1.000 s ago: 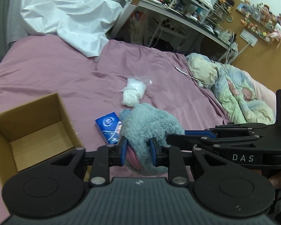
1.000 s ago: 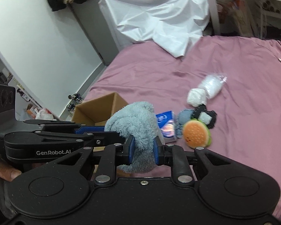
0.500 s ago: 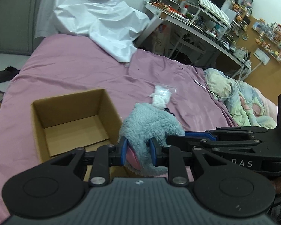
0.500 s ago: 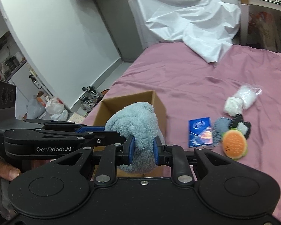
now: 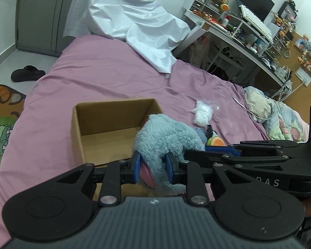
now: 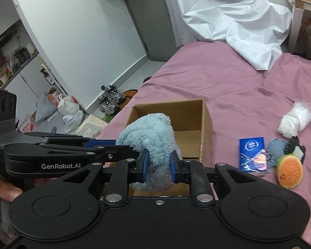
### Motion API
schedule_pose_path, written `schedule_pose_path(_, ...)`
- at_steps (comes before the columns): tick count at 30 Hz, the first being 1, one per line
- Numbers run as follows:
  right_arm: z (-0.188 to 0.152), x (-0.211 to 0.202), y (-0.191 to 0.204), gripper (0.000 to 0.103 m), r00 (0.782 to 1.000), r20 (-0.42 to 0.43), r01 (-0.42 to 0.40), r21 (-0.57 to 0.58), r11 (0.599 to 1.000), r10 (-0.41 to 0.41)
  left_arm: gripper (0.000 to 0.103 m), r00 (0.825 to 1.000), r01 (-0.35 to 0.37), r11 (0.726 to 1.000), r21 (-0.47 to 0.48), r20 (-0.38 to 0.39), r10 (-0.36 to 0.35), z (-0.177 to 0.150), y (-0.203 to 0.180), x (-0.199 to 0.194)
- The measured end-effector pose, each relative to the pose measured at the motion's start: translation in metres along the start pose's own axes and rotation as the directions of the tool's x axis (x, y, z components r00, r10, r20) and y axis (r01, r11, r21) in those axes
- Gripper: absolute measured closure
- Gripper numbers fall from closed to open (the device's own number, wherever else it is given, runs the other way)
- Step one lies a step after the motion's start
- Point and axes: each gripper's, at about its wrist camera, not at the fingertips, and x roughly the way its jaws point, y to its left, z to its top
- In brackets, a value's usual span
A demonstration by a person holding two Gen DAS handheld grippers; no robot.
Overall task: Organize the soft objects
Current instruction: 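Lift the fluffy plush with the right gripper and carry it over the box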
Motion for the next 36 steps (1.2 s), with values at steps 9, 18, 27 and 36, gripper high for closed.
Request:
schedule_pose_path(9,0.012,0.031,0.005,0.082,0.999,-0.044,-0.001,-0.031,1.000,-0.001,0.079,1.000,-0.014,0.999,-0.050,0.001,0.014,0.006,0.032,0.015)
schedule_pose_path(18,0.020,0.062,0.004,0.082,0.996,-0.094,0.002,-0.054,0.999,-0.007,0.079,1.000,-0.024,0.993,-0.115,-0.007,0.023,0.010,0.060,0.037)
schedule_pose_path(27,0.028,0.088,-0.004,0.080,0.991,-0.131,-0.005,-0.026,1.000,0.002,0.078,0.998,-0.067,0.988,-0.137,-0.017,0.066,0.019,0.072,0.053)
schedule_pose_path(36,0.028,0.091,-0.014,0.076,0.987,-0.161,-0.012,0.013,1.000,0.014,0.071,0.994,-0.110,0.984,-0.141,-0.025,0.107,0.025,0.067,0.055)
